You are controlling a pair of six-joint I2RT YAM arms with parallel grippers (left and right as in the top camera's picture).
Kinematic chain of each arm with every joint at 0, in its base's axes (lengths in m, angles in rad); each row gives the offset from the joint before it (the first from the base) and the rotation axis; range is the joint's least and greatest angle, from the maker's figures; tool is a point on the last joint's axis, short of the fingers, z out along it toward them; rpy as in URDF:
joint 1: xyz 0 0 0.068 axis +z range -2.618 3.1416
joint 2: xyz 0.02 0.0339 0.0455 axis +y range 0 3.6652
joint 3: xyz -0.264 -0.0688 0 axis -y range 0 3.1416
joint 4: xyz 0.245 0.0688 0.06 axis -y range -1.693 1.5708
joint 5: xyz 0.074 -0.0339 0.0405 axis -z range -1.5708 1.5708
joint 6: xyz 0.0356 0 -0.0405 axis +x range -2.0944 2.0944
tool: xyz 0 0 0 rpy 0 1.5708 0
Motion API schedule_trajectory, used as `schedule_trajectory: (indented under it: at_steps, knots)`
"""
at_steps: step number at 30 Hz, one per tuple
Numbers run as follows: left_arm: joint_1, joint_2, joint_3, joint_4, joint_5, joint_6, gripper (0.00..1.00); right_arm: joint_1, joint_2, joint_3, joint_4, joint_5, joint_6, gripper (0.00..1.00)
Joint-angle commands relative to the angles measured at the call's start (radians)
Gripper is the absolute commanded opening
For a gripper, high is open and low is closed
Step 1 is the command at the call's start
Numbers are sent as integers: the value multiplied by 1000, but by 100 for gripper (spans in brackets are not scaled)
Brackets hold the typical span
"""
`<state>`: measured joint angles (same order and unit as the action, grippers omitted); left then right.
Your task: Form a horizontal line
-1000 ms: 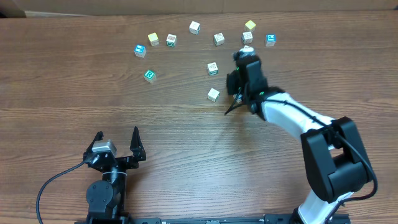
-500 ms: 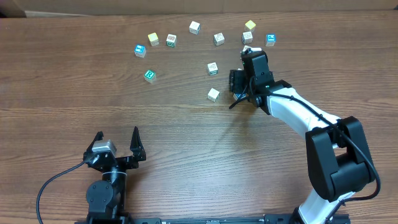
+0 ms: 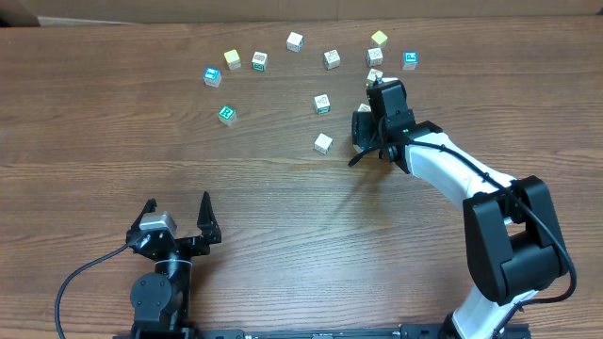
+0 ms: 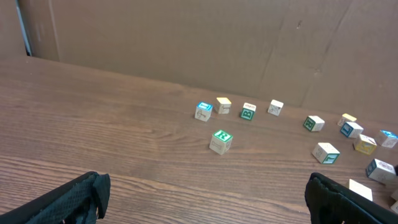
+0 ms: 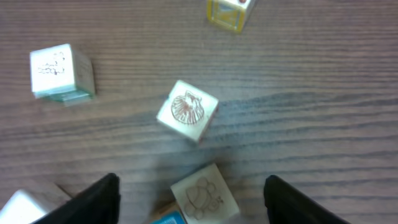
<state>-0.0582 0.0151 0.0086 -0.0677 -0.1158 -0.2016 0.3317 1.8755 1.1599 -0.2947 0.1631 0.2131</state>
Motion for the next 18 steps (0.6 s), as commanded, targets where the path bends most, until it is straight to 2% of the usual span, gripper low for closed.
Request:
schedule_trajectory:
  at_steps: [1,3,11,13,18]
  knots:
    - [6,-10,-4,0,8,22,100,-17,1,-9,6,13,11,63]
    - [6,-10,-4,0,8,22,100,-25,1,-23,22,12,27,67]
    - [6,-10,-4,0,8,22,100,-26,1,-41,38,12,27,69]
    - [6,-10,-4,0,8,23,99,-26,11,-41,49,13,27,76]
    - [6,-10,-4,0,8,23,100,-26,82,-41,91,12,27,82]
